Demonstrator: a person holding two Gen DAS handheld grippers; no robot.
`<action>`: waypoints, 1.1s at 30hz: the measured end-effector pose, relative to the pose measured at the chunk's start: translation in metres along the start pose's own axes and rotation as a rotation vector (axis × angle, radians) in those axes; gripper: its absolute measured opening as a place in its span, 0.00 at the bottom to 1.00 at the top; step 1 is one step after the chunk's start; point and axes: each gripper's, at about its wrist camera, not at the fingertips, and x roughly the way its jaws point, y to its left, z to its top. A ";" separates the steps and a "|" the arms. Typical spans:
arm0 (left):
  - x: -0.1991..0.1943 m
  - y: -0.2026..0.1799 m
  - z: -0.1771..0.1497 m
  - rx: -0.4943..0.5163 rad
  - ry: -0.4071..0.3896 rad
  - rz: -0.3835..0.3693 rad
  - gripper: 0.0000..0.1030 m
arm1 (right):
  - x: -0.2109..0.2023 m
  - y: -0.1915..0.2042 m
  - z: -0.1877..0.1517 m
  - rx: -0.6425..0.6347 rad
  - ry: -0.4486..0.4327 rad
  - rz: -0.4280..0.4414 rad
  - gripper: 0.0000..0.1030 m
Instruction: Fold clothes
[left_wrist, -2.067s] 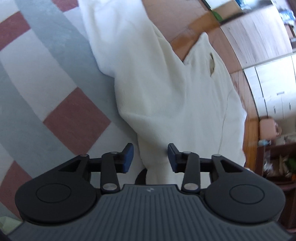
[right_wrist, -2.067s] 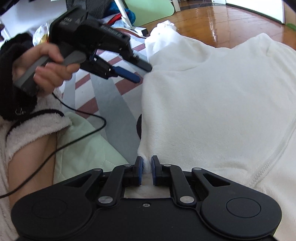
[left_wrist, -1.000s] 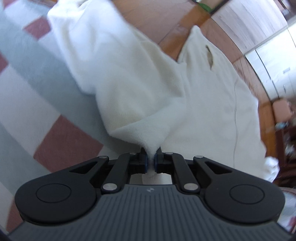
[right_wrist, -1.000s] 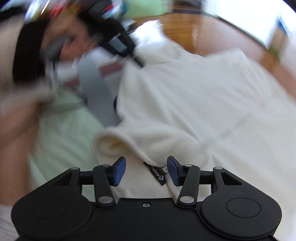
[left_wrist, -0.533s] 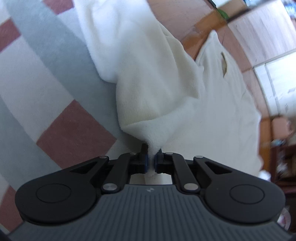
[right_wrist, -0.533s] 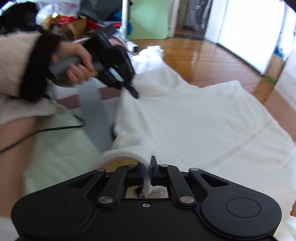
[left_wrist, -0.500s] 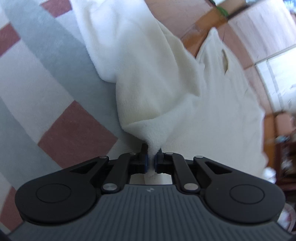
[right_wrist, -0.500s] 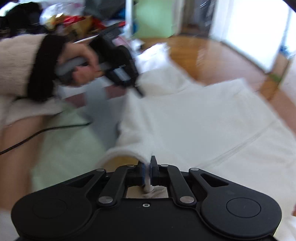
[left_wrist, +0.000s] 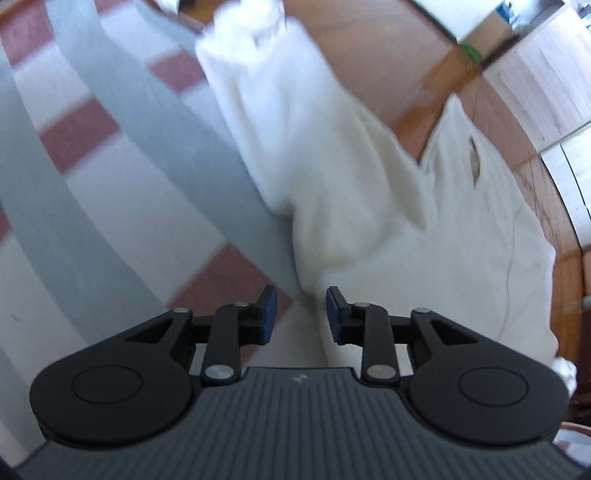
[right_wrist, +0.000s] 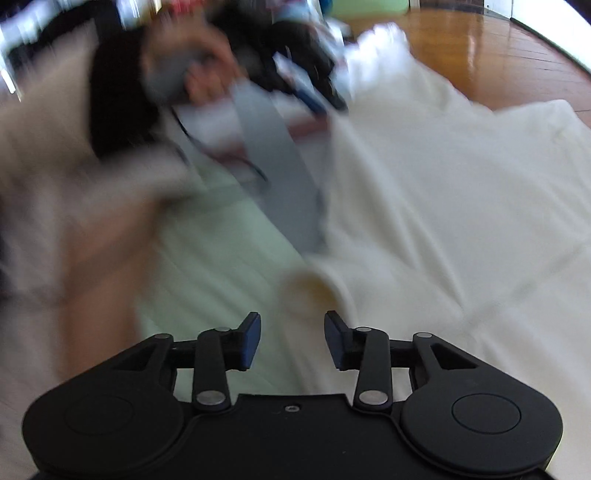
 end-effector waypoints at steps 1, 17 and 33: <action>-0.006 0.003 0.007 -0.014 -0.017 -0.017 0.29 | -0.010 -0.007 0.008 0.029 -0.058 0.028 0.49; 0.083 0.073 0.144 -0.104 -0.134 0.004 0.60 | 0.100 -0.113 0.150 0.281 -0.072 -0.292 0.55; 0.044 0.052 0.186 0.224 -0.526 0.355 0.03 | 0.144 -0.084 0.158 0.211 0.031 -0.259 0.55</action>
